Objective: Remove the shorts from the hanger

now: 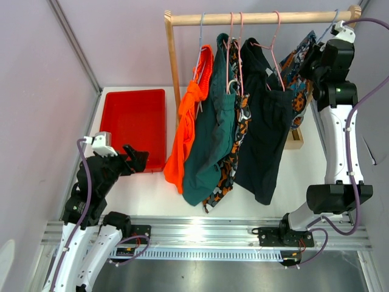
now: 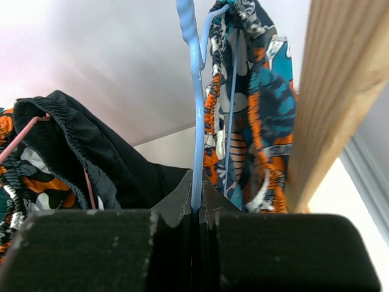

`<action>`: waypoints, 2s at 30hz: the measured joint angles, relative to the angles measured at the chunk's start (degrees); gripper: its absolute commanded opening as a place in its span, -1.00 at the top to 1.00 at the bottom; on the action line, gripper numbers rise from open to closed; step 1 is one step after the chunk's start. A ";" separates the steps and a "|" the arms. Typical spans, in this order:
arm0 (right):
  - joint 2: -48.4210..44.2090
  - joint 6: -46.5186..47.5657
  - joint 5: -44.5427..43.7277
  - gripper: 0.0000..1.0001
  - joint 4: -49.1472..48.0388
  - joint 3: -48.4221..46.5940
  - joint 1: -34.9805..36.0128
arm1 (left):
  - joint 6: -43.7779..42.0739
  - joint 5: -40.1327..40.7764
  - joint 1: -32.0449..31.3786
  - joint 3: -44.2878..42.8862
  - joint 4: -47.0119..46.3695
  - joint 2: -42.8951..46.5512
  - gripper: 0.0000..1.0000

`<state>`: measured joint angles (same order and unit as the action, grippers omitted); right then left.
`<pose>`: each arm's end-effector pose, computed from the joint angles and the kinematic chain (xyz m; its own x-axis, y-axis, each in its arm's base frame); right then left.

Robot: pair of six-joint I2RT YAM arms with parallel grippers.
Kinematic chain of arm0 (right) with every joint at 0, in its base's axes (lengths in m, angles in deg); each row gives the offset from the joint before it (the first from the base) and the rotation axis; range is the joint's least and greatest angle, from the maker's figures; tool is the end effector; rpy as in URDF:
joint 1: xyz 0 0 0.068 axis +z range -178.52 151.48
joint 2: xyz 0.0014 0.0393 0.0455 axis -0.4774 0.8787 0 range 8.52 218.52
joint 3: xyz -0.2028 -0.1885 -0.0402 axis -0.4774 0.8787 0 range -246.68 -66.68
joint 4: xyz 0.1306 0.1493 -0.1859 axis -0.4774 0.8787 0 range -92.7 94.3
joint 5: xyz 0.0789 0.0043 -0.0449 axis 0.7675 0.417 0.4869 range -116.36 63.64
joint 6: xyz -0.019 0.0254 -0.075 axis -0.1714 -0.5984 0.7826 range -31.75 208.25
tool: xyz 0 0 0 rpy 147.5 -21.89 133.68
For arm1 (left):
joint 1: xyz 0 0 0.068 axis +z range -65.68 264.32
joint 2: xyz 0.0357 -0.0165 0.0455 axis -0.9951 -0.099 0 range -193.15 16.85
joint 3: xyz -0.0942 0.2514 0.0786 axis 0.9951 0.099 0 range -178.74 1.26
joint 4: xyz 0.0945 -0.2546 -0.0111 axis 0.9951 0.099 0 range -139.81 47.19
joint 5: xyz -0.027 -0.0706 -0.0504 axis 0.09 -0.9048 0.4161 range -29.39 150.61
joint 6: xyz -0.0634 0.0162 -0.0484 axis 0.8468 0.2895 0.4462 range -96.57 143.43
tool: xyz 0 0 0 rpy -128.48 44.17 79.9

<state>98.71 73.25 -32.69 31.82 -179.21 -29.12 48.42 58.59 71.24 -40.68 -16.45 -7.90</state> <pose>0.3758 -0.0117 0.5070 -0.1732 0.2591 -0.9502 0.1688 0.9583 0.2306 0.1352 -0.0339 0.3196 -0.3555 -0.3509 -0.8663 0.1201 0.9020 -0.4147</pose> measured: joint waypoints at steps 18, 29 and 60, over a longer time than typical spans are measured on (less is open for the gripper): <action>-26.12 5.46 -4.66 1.00 12.90 2.64 0.00 | -5.01 -0.96 -20.13 -21.94 -4.09 -17.09 -0.98; -28.89 3.39 -3.04 1.00 19.76 3.02 0.00 | -12.74 15.87 -62.60 -42.25 -12.44 -42.86 -0.99; -28.09 -1.46 0.13 1.00 27.82 2.54 0.00 | -14.47 8.96 -68.98 -58.25 -27.10 -77.13 -0.97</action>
<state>70.63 71.78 -32.55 59.65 -176.68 -29.12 33.95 67.55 2.26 -98.93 -43.55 -85.03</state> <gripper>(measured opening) 0.033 0.993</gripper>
